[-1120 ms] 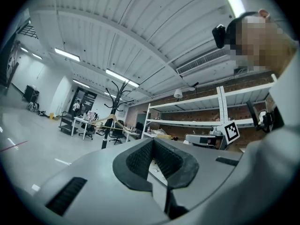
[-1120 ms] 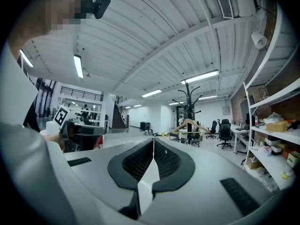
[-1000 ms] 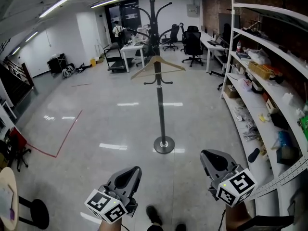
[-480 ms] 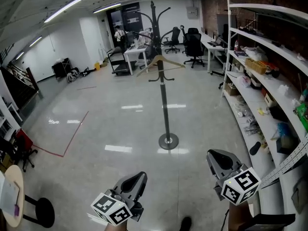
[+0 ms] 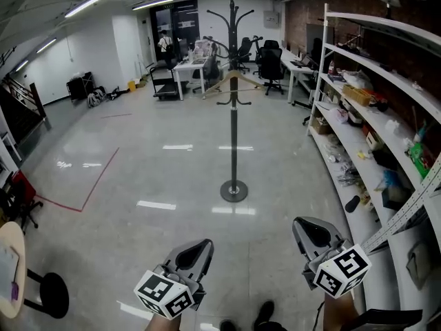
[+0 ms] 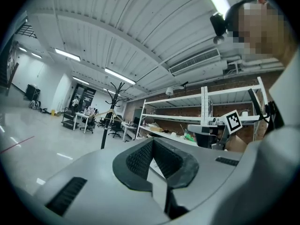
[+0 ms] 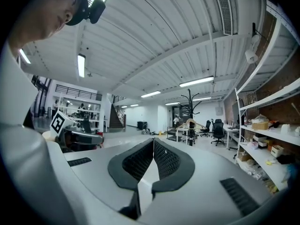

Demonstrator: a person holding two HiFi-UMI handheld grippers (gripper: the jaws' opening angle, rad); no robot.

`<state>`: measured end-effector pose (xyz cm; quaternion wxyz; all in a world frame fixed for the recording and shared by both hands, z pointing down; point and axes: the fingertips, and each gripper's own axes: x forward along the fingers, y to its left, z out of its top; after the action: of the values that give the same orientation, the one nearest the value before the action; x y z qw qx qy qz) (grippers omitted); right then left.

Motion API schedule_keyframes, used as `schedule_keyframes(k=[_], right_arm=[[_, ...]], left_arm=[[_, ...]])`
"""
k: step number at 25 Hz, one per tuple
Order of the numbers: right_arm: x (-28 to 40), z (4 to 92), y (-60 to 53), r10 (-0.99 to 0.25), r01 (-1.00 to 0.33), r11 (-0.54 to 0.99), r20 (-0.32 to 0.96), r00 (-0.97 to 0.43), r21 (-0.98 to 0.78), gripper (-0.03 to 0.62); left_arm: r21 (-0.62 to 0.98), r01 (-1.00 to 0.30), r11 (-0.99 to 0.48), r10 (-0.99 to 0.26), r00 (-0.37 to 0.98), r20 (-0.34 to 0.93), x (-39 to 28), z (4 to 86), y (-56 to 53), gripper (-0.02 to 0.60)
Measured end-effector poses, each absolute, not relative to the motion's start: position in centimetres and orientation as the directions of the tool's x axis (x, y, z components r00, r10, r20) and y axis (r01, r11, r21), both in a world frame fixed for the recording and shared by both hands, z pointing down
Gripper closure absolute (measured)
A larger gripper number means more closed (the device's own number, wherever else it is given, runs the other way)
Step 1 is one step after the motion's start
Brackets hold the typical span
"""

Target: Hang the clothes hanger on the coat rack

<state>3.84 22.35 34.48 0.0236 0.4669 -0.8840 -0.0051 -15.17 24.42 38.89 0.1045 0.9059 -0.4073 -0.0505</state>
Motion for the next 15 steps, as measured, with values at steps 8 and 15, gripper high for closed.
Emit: schedule_keyframes(k=[8, 15], right_arm=[[5.6, 33.3, 24.9, -0.821, -0.820, 0.571, 0.031, -0.570, 0.033, 0.586], [7.6, 32.6, 25.7, -0.825, -0.824, 0.566, 0.020, -0.565, 0.032, 0.586]], left_arm=[[0.198, -0.735, -0.649, -0.749, 0.663, 0.004, -13.2, 37.5, 27.2, 0.581], [0.153, -0.747, -0.648, -0.755, 0.656, 0.006, -11.0, 36.4, 28.2, 0.581]])
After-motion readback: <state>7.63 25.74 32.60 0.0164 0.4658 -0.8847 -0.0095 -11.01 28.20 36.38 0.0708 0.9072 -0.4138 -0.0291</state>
